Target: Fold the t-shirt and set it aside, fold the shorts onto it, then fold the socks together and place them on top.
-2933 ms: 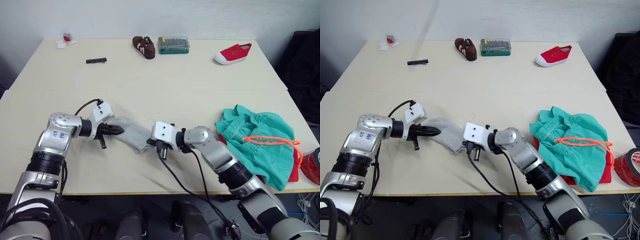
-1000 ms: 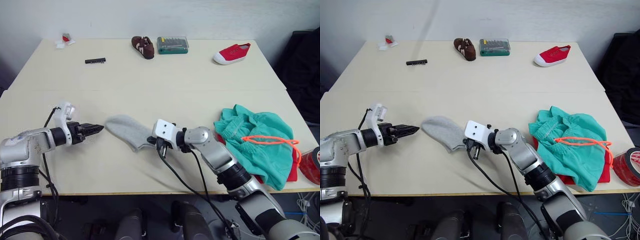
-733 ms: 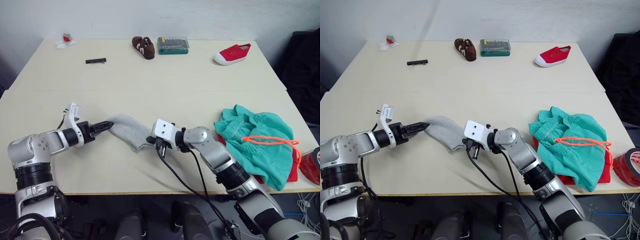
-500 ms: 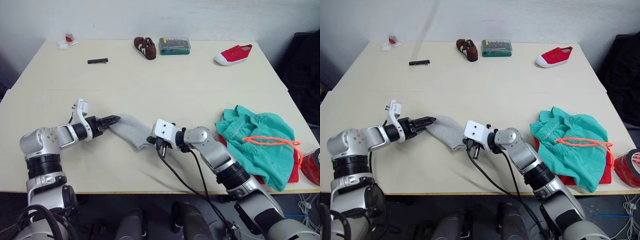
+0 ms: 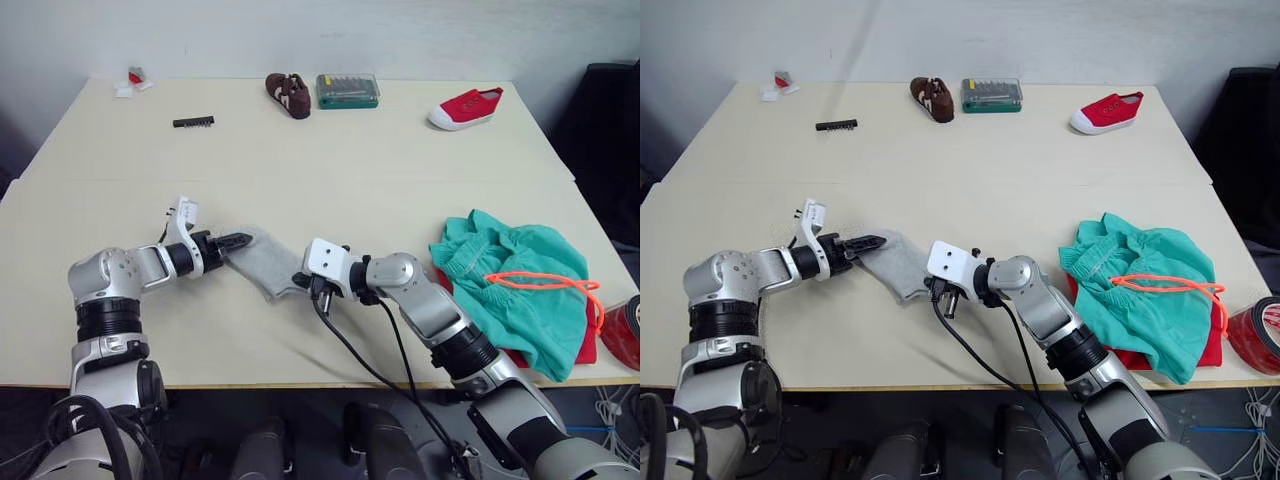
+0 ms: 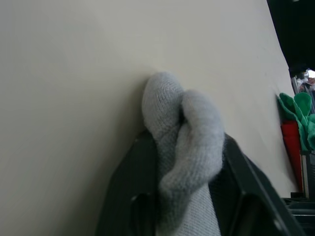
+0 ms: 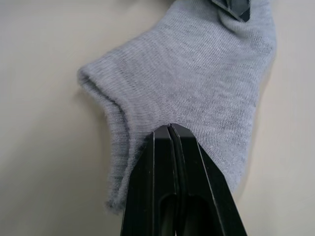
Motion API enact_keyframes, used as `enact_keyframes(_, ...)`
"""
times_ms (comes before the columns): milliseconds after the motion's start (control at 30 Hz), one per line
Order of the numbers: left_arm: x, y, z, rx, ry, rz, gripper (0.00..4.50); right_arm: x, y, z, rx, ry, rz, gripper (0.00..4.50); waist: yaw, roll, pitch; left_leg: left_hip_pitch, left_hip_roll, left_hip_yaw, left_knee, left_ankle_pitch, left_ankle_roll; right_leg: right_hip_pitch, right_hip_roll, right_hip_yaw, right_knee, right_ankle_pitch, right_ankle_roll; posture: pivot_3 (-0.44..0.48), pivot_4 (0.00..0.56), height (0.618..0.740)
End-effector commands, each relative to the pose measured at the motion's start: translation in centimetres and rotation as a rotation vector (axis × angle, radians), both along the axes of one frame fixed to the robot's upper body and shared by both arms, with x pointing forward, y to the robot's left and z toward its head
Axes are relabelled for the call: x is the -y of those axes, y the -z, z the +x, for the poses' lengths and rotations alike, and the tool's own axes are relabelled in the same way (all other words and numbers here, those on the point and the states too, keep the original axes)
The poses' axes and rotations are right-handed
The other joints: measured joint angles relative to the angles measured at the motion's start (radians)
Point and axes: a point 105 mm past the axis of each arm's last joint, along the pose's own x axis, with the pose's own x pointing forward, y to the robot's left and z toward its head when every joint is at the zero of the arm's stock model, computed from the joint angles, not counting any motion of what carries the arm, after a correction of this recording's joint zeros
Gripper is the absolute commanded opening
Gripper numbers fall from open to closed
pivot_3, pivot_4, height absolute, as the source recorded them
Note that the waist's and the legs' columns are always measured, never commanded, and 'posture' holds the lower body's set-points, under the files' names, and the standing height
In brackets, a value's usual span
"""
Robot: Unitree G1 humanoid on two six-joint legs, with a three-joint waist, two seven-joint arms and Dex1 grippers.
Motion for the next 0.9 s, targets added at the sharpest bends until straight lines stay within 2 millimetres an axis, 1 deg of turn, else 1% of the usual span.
enact_keyframes(33,0.6,-1.8,-0.3,0.130,0.047,0.066,0.04,0.0,-0.6,0.1,0.019,0.006,0.011,0.00,0.000,0.000,0.000,0.000,0.000,0.000,-0.001,0.000,0.000,0.000,0.000,0.000,0.000,0.000,0.000,0.000,0.150,0.740)
enact_keyframes(133,0.9,-2.7,-0.6,0.224,0.066,0.129,0.01,0.0,-0.5,0.0,0.017,0.006,0.010,0.00,0.000,0.000,0.000,0.000,0.000,0.000,-0.001,0.000,0.000,0.000,0.000,0.000,0.000,0.000,0.000,0.000,0.150,0.740)
enact_keyframes(300,2.2,-4.6,-1.6,0.494,0.160,0.321,0.01,-0.1,-0.2,0.0,0.014,0.004,0.005,0.00,0.000,0.000,0.000,0.000,0.000,0.000,-0.003,0.000,0.000,0.000,0.000,0.000,-0.001,0.000,0.000,0.000,0.150,0.740)
enact_keyframes(367,2.9,-5.3,-2.2,0.575,0.186,0.356,0.01,-0.1,-0.2,0.1,0.015,0.004,0.002,0.00,0.000,0.000,0.000,0.000,0.000,0.000,-0.004,0.000,0.000,0.000,0.000,0.000,-0.003,0.000,0.000,0.000,0.150,0.740)
enact_keyframes(467,4.2,-5.9,-3.4,0.654,0.238,0.360,0.01,0.0,-0.1,0.3,0.016,0.014,-0.001,0.00,0.000,0.000,0.000,0.000,0.000,0.000,-0.005,0.000,0.000,0.000,0.000,0.000,-0.003,0.000,0.000,0.000,0.150,0.740)
enact_keyframes(500,4.5,-5.9,-3.8,0.671,0.256,0.364,0.01,0.0,-0.1,0.4,0.016,0.018,-0.003,0.00,0.000,0.000,0.000,0.000,0.000,0.000,-0.005,0.000,0.000,0.000,0.000,0.000,-0.003,0.000,0.000,0.000,0.150,0.740)
enact_keyframes(633,6.3,-4.8,-5.7,0.751,0.389,0.464,0.01,0.2,0.0,0.6,0.014,0.032,-0.010,0.00,0.000,0.000,0.000,0.001,0.000,0.000,-0.007,0.001,0.000,0.000,0.000,0.000,-0.004,0.000,0.000,0.000,0.150,0.740)
enact_keyframes(767,6.1,-4.1,-5.3,0.826,0.389,0.598,0.01,0.4,0.2,1.0,0.012,0.052,-0.019,0.00,0.000,0.000,0.000,0.001,0.000,0.000,-0.008,0.001,0.000,0.000,0.000,0.000,-0.007,0.000,0.000,0.000,0.150,0.740)
enact_keyframes(900,5.6,-4.8,-5.1,0.887,0.335,0.634,0.01,0.6,0.3,1.1,0.008,0.068,-0.021,0.00,0.000,0.000,0.000,0.001,0.000,0.000,-0.008,0.002,0.000,0.000,0.000,0.000,-0.007,0.000,0.000,0.000,0.150,0.740)
